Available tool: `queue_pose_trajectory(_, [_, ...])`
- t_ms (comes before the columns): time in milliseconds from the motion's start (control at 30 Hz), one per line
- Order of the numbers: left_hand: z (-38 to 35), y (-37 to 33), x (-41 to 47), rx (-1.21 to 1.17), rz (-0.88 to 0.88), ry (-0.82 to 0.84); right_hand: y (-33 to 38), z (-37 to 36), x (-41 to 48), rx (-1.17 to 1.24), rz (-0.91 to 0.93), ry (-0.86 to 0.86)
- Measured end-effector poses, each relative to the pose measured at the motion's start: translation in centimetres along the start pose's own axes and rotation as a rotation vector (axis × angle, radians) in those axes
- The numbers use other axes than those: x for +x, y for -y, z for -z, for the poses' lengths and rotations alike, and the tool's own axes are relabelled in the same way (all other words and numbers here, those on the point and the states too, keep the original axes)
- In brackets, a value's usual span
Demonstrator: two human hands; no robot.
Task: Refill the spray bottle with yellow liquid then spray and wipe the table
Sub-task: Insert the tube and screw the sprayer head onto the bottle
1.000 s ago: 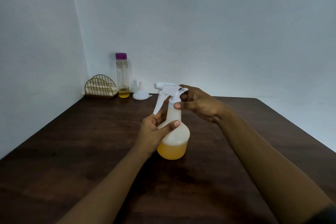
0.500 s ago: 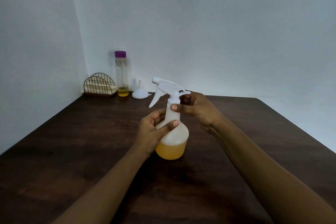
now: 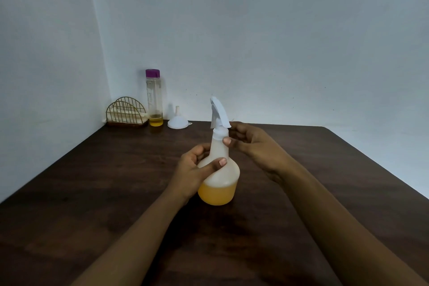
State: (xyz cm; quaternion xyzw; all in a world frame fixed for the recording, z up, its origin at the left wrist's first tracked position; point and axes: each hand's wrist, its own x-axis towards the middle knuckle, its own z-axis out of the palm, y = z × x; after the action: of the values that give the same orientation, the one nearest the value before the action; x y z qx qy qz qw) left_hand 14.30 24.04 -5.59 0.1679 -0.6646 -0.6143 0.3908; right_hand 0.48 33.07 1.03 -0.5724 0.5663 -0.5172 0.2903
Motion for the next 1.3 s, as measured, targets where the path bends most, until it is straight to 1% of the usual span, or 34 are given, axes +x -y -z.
queue_pose_trajectory(67, [0.1,0.0,-0.1,0.019,0.013,0.020,0.1,-0.1,0.2,-0.019,0.027,-0.058])
queue_pose_trajectory(133, [0.0,0.1,-0.1,0.029,0.018,0.022,0.3,-0.7,0.2,-0.056,0.036,-0.175])
queue_pose_trajectory(167, [0.0,0.1,-0.1,0.031,0.012,0.018,0.4,-1.2,0.2,-0.116,0.044,-0.264])
queue_pose_trajectory(233, [-0.1,0.1,-0.1,0.038,-0.014,0.004,0.3,-2.8,0.2,-0.341,0.085,-0.477])
queue_pose_trajectory(267, [-0.1,0.1,-0.1,0.045,-0.024,0.004,0.3,-3.7,0.2,-0.441,0.109,-0.553])
queue_pose_trajectory(300, [-0.1,0.1,-0.1,0.051,-0.028,0.005,0.2,-4.2,0.1,-0.482,0.123,-0.589])
queue_pose_trajectory(333, [-0.2,0.1,-0.1,0.053,-0.028,0.007,0.2,-4.4,0.0,-0.459,0.114,-0.582])
queue_pose_trajectory(367, [-0.2,0.1,-0.2,0.051,-0.027,0.010,0.1,-4.2,-0.2,-0.394,0.082,-0.532])
queue_pose_trajectory(500, [-0.1,0.1,-0.1,0.036,-0.019,0.017,0.3,-2.2,-1.2,0.024,-0.067,-0.134])
queue_pose_trajectory(533, [-0.1,0.1,-0.2,0.032,-0.009,0.024,0.1,-1.9,-1.1,0.110,-0.083,-0.068])
queue_pose_trajectory(600, [0.0,0.1,-0.1,0.026,0.025,0.042,0.0,-1.6,-0.6,0.151,-0.096,-0.021])
queue_pose_trajectory(633, [0.0,0.2,-0.1,0.029,0.041,0.050,-0.1,-1.5,-0.3,0.154,-0.088,-0.032])
queue_pose_trajectory(700, [0.0,0.2,-0.2,0.039,0.053,0.055,0.0,-1.7,0.1,0.198,-0.057,-0.120])
queue_pose_trajectory(733, [0.0,0.2,-0.3,0.042,0.050,0.053,-0.1,-2.1,0.2,0.200,-0.039,-0.201])
queue_pose_trajectory(767, [0.0,0.2,-0.3,0.045,0.042,0.053,-0.1,-2.7,0.2,0.157,-0.023,-0.305])
queue_pose_trajectory(833, [-0.2,0.2,-0.3,0.046,0.024,0.056,-0.3,-4.4,0.4,-0.013,-0.004,-0.532])
queue_pose_trajectory(867, [-0.3,0.1,-0.4,0.047,0.015,0.057,-0.3,-5.2,0.4,-0.069,0.002,-0.608])
queue_pose_trajectory(900, [-0.3,0.0,-0.4,0.050,0.008,0.058,-0.4,-5.8,0.3,-0.085,0.000,-0.643])
queue_pose_trajectory(933, [-0.4,0.0,-0.4,0.050,0.006,0.060,-0.4,-6.0,0.2,-0.059,-0.010,-0.639])
queue_pose_trajectory(967, [-0.4,0.0,-0.5,0.045,0.007,0.063,-0.4,-5.8,0.1,-0.010,-0.026,-0.588])
queue_pose_trajectory(1033, [-0.4,0.0,-0.5,0.032,0.011,0.068,-0.5,-4.7,-0.4,0.080,-0.044,-0.381])
queue_pose_trajectory(1100, [-0.3,0.1,-0.4,0.024,0.015,0.066,-0.4,-3.2,-0.9,0.110,-0.024,-0.153])
queue_pose_trajectory(1133, [-0.3,0.1,-0.4,0.020,0.023,0.063,-0.4,-2.5,-0.9,0.121,-0.012,-0.077])
queue_pose_trajectory(1200, [-0.3,0.1,-0.4,0.014,0.044,0.060,-0.3,-1.4,-0.6,0.139,-0.014,0.004])
queue_pose_trajectory(1233, [-0.2,0.1,-0.3,0.017,0.054,0.060,-0.1,-1.1,-0.3,0.144,-0.017,0.019])
queue_pose_trajectory(1300, [-0.2,0.2,-0.3,0.036,0.063,0.058,0.0,-0.9,0.0,0.137,-0.008,-0.013])
